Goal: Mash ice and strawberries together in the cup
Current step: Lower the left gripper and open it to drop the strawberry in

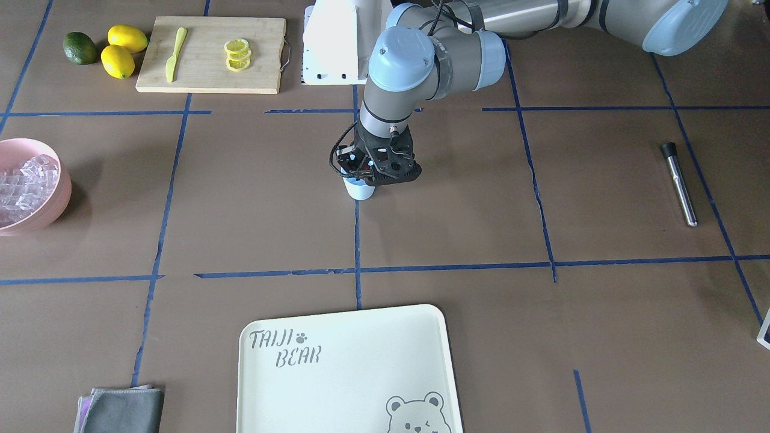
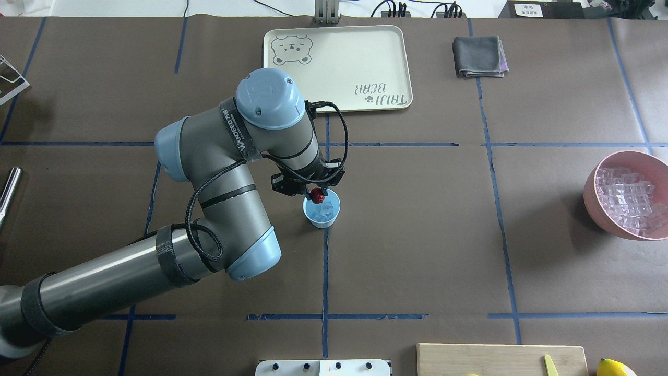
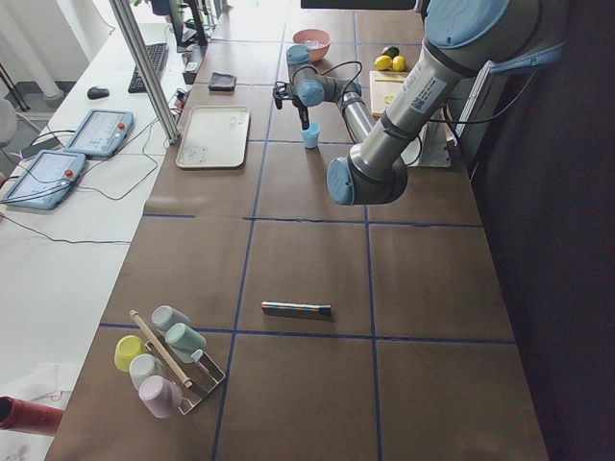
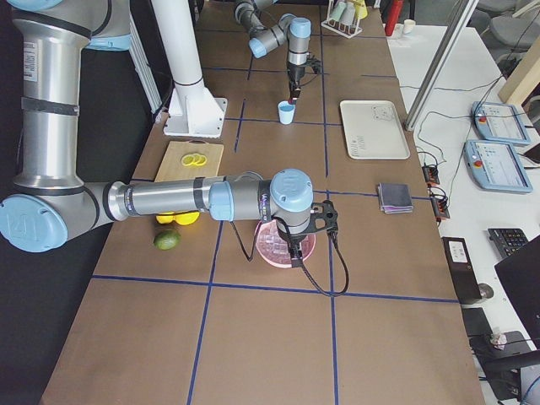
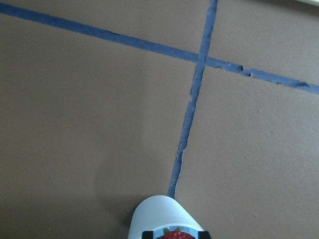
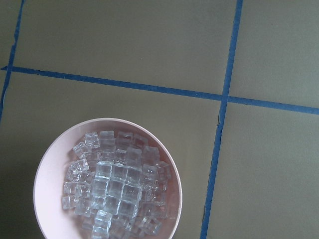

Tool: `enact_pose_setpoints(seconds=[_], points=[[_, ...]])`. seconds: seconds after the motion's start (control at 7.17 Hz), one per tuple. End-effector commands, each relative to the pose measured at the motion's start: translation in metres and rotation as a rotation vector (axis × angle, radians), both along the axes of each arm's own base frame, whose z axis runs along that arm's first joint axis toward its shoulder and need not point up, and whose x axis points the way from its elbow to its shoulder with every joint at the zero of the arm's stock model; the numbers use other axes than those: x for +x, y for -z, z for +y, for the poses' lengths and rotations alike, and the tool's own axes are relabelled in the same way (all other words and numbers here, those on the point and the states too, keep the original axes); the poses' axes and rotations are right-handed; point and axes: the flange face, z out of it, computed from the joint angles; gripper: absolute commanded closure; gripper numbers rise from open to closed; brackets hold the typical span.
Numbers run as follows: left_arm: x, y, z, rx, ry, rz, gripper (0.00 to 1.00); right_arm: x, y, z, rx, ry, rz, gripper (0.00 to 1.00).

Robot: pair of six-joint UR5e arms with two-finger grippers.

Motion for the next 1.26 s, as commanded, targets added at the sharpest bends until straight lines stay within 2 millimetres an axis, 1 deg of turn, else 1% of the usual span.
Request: enact_pose_setpoints(seconds=[0.0, 0.14, 0.28, 0.42, 0.56, 0.7, 1.12], points=[[0.0075, 0.0023, 0.0105, -0.002, -0.016, 0.004, 1.00, 0.0001, 0.0001, -0.0010, 0.001, 0.000, 0.002, 0.00], [0.0075, 0.0026, 0.0105, -0.010, -0.010, 0.005, 0.99, 0.0001, 0.0008, -0.0016, 0.002, 0.000, 0.002, 0.00], [0.0075, 0.0028, 0.0106, -0.009, -0.010, 0.006, 0.94, 0.0001, 0.0008, -0.0016, 0.002, 0.000, 0.002, 0.00], [0.0076, 0.0004, 0.0107, -0.012, -0.011, 0.002, 0.78, 0.0001, 0.0008, -0.0016, 0.002, 0.000, 0.002, 0.00], [0.0071, -0.0002, 0.0110, -0.009, -0.011, 0.008, 0.25, 0.0001, 0.0000, -0.0016, 0.001, 0.000, 0.002, 0.00], [0.0068, 0.0000, 0.0112, -0.011, -0.010, 0.006, 0.00, 0.0001, -0.0007, -0.0016, -0.001, 0.000, 0.002, 0.00], [0.0046, 0.0017, 0.0112, -0.013, -0.008, 0.006, 0.00, 0.0001, 0.0000, -0.0023, 0.001, 0.000, 0.002, 0.00]])
